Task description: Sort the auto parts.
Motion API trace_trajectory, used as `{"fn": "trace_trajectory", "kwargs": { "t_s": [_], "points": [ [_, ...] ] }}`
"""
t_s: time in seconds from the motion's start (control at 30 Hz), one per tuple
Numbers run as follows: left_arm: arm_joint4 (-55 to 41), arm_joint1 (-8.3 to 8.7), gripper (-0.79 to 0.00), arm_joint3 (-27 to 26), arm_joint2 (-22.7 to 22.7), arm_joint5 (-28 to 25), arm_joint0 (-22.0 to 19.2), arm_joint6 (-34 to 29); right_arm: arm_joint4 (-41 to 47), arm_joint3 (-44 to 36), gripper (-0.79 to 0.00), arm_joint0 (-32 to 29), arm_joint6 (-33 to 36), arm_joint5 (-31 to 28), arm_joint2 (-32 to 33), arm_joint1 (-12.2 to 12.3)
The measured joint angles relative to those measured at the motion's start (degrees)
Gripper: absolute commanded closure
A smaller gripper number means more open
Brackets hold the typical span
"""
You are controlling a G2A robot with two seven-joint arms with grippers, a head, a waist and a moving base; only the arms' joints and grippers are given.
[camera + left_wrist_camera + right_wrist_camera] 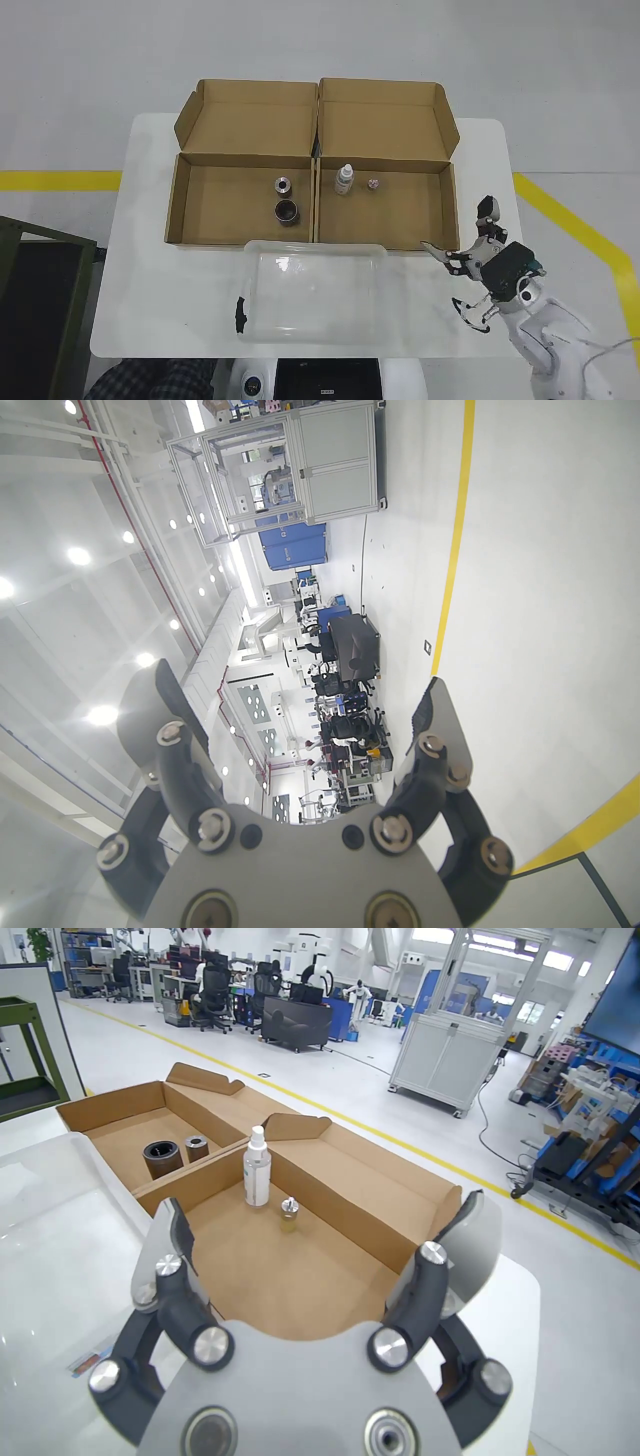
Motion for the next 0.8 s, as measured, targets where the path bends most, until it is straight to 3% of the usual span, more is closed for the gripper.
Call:
{"fn": "trace_trajectory", "kwargs": {
  "t_s": [0.33, 0.8],
  "points": [
    [0.0, 0.0, -0.785, 0.0, 0.0, 0.0, 0.0, 0.0, -1.8, 0.4, -0.785, -8.1, -8.0, 2.6, 5.3, 0.2],
    [0.0, 0.0, -0.784, 0.0, 0.0, 0.0, 0.0, 0.0, -1.3, 1.5, -0.785, -9.5, -9.6, 3.2, 6.1, 0.3]
  ]
}}
